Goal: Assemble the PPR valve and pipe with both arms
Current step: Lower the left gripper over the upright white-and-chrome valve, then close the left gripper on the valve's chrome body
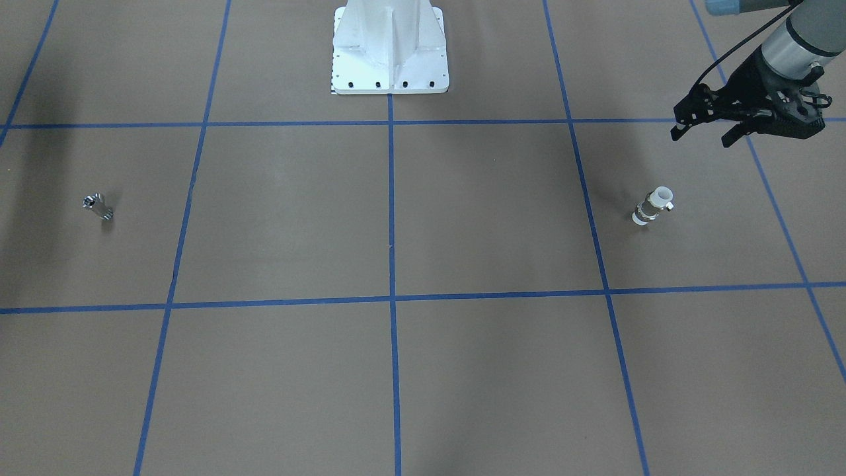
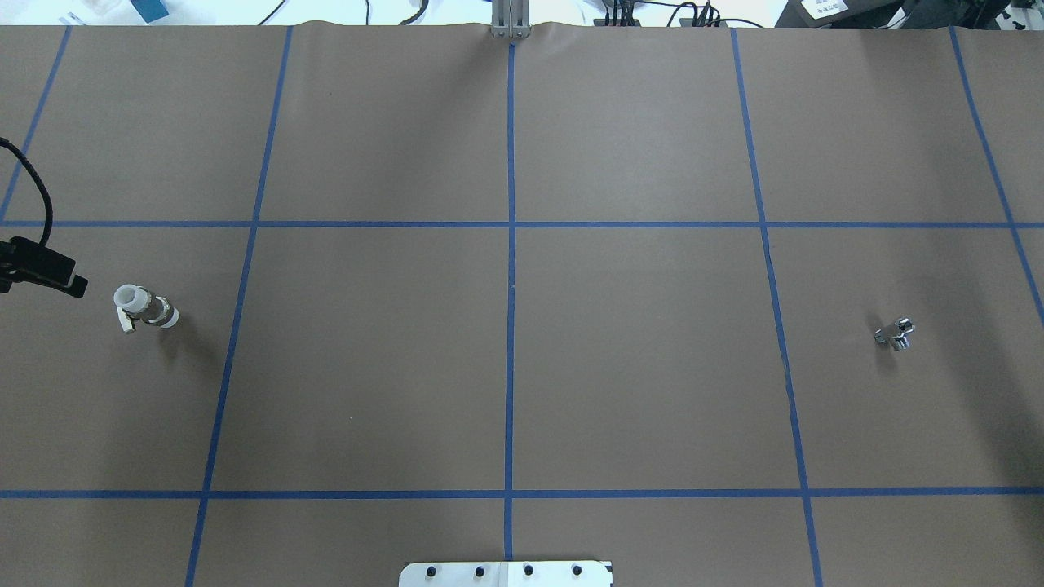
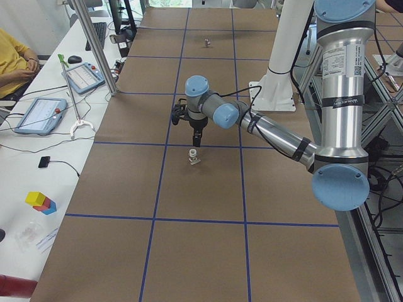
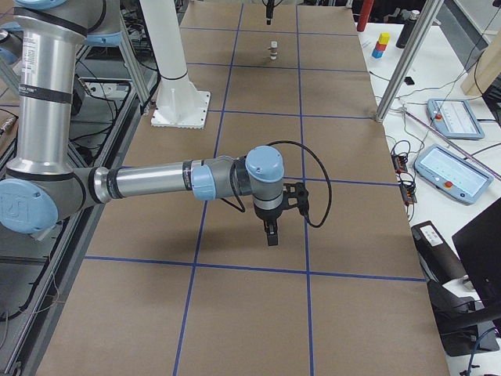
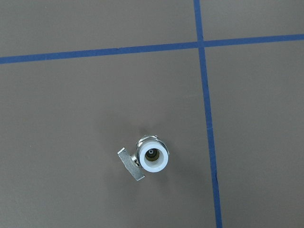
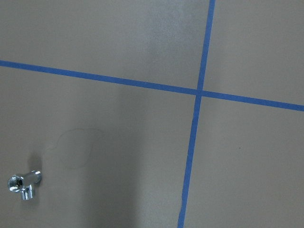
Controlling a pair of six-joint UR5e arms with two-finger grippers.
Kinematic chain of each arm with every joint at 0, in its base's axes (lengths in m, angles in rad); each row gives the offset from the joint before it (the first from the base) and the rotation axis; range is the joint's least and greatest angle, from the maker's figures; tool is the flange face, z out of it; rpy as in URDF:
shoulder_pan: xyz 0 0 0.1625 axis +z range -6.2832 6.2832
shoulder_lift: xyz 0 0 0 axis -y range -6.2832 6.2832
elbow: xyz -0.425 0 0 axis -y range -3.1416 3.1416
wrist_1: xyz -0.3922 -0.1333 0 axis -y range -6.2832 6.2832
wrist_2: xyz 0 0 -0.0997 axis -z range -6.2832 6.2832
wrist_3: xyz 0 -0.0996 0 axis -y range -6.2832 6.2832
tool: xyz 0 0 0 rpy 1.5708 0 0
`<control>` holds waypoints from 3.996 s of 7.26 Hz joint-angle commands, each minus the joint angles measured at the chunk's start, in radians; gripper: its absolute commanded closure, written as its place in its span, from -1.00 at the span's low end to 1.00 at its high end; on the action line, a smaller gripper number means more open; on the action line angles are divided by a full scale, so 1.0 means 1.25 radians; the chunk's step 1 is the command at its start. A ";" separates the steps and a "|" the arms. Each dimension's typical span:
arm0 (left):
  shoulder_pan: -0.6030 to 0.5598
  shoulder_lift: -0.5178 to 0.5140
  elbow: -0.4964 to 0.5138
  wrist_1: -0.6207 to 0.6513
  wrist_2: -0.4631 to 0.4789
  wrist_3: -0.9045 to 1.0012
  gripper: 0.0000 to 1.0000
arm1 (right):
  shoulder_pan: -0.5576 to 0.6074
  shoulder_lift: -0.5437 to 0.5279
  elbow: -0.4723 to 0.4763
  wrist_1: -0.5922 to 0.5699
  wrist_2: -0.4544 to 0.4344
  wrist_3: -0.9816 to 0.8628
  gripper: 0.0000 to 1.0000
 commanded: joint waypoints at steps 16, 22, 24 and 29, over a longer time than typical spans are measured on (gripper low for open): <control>0.146 -0.105 0.265 -0.141 0.120 -0.068 -1.00 | -0.002 -0.004 -0.004 0.004 0.009 0.006 -1.00; 0.147 -0.105 0.260 -0.141 0.115 -0.069 -0.54 | -0.002 -0.004 -0.004 0.004 0.009 0.006 -1.00; 0.151 -0.105 0.263 -0.141 0.115 -0.069 -0.53 | 0.000 -0.004 -0.004 0.004 0.009 0.006 -1.00; 0.148 -0.101 0.230 -0.128 0.111 -0.069 1.00 | -0.002 -0.003 -0.004 0.005 0.010 0.006 -1.00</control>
